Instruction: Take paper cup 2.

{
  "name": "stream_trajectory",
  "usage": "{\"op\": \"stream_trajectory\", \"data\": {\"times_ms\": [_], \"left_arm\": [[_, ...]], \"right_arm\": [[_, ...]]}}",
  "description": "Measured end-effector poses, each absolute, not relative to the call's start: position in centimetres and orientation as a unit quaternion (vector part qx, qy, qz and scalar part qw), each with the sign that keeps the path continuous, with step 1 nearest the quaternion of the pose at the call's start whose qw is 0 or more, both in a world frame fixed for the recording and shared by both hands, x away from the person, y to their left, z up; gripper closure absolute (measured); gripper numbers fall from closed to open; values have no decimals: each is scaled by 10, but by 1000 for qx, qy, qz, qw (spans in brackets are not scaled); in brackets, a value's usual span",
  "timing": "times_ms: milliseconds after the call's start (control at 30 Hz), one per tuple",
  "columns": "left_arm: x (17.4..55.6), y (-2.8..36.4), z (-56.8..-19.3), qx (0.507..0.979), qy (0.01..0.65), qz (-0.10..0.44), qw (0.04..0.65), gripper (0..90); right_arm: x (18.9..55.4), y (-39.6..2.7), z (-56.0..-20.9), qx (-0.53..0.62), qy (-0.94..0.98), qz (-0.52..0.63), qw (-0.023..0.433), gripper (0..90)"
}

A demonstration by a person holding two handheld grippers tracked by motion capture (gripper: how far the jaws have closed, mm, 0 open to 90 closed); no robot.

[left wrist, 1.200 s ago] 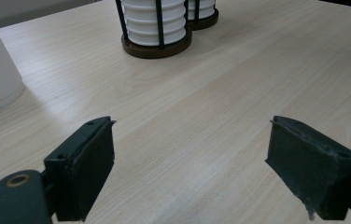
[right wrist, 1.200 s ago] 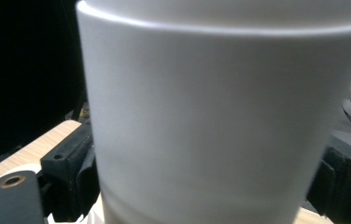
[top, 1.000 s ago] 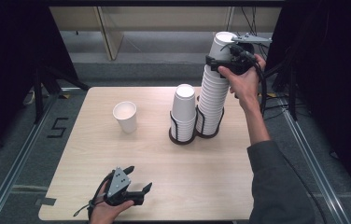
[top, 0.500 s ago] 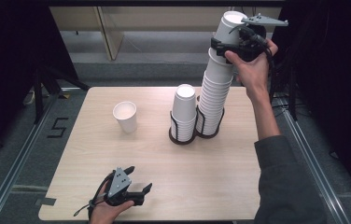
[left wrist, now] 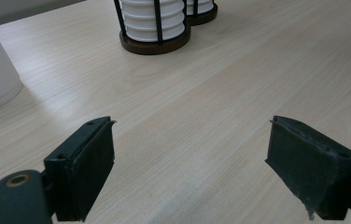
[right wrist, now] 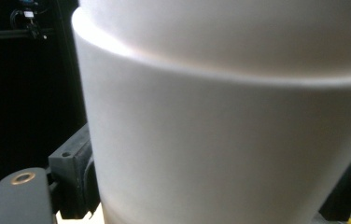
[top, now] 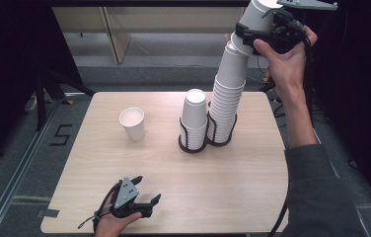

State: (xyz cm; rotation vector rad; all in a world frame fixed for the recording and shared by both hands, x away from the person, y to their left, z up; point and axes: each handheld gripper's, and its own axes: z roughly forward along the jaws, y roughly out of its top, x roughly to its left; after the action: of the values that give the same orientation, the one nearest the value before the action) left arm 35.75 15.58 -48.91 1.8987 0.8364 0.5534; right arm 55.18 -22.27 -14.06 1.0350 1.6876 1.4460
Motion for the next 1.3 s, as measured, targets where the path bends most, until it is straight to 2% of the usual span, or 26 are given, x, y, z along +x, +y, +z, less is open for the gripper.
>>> {"op": "stream_trajectory", "data": {"times_ms": [433, 933, 1000, 1300], "left_arm": [[360, 154, -492, 778, 342, 224, 477, 145], [361, 155, -493, 776, 349, 224, 475, 145], [362, 155, -493, 775, 351, 226, 474, 145], [363, 156, -494, 774, 352, 227, 475, 146]], "right_arm": [[508, -254, -166, 390, 677, 538, 317, 160], [457, -235, -256, 348, 722, 542, 253, 161], [455, -231, -268, 333, 729, 537, 262, 160], [444, -205, -321, 320, 752, 528, 231, 160]]}}
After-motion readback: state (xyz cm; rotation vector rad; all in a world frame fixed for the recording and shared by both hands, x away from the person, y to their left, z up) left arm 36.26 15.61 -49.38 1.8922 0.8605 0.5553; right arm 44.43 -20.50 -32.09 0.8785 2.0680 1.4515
